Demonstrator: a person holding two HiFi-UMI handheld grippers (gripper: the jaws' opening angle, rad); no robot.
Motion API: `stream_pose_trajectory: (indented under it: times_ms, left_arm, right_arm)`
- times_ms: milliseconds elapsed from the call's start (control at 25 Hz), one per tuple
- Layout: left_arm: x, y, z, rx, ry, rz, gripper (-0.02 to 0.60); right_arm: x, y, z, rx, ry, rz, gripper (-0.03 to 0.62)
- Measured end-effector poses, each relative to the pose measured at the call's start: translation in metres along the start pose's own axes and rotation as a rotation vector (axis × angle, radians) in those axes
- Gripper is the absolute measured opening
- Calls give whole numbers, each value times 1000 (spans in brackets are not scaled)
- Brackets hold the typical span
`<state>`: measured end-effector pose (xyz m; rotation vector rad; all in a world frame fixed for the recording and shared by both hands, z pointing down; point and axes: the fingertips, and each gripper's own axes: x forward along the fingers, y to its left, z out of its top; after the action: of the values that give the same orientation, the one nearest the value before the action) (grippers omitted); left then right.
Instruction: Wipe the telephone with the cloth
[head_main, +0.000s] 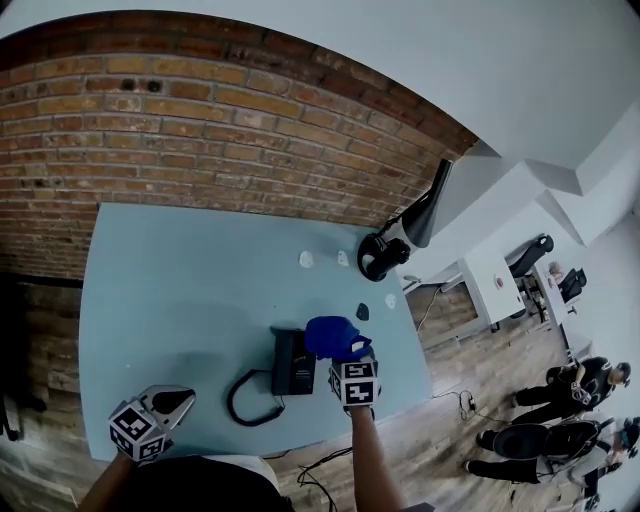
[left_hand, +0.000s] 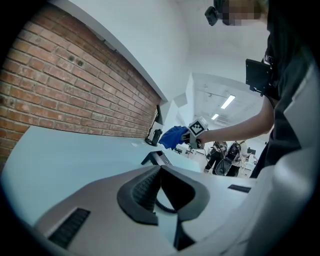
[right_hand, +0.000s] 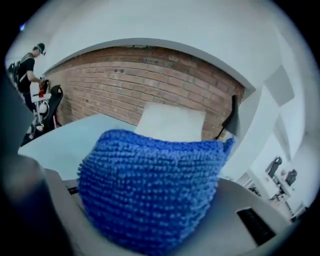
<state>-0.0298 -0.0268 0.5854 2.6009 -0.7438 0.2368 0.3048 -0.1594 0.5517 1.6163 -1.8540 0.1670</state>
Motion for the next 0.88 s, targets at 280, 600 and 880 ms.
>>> stream_pose_trajectory:
  times_ms: [280, 600, 880]
  left_arm:
    - [-1, 6, 2, -12, -7, 22, 26]
    - [-16, 18, 4, -37, -12, 64, 26]
    - [-13, 19, -7, -77, -15, 56, 26]
  right_arm:
    - [45, 15, -11, -534, 227, -54, 117]
    - [83, 90, -60, -526, 348, 207, 104]
    - [79, 92, -62, -421, 300, 248, 103]
